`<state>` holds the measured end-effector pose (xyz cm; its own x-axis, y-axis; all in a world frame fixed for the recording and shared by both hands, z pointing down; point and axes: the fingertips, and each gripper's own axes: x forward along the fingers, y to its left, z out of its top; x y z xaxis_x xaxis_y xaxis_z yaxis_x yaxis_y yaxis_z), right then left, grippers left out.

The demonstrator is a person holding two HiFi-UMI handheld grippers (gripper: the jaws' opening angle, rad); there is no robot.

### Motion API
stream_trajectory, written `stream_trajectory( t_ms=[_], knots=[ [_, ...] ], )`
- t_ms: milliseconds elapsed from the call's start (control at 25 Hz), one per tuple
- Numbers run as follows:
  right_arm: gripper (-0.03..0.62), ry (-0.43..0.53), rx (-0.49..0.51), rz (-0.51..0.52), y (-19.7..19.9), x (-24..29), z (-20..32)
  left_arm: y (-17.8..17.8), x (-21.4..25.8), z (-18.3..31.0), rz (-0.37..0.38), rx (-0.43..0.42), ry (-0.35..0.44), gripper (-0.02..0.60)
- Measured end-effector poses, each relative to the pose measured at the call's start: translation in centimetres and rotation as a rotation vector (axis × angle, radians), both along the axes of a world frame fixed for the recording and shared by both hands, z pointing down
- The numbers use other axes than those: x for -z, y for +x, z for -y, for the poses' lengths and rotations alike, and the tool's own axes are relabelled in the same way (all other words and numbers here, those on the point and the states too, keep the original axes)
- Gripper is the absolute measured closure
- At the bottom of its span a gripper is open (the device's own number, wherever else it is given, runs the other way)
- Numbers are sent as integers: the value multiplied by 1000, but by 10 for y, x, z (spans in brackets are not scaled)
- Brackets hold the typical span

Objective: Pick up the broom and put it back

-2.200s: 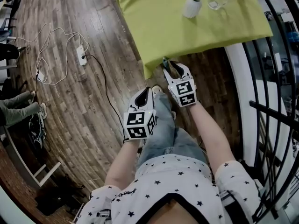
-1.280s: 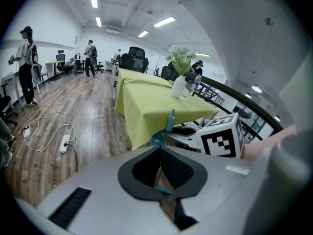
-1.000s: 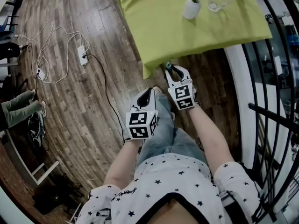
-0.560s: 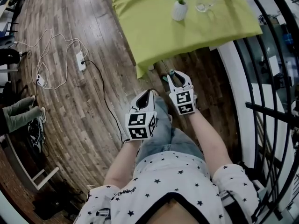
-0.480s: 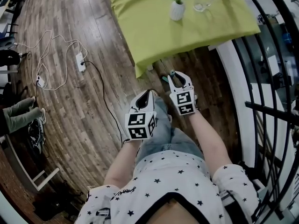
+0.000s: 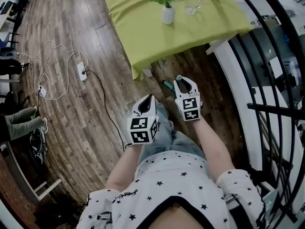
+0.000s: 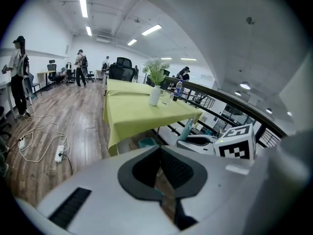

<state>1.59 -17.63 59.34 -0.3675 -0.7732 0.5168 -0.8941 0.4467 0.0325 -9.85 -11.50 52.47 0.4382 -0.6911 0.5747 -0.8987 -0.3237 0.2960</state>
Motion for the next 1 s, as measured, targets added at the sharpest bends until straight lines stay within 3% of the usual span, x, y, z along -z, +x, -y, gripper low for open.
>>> stream_trajectory(
  t_ms=[1000],
  knots=[
    [517,151,-112,41,87,105,-63,55,59,-39,15,-73,108,571]
  ],
)
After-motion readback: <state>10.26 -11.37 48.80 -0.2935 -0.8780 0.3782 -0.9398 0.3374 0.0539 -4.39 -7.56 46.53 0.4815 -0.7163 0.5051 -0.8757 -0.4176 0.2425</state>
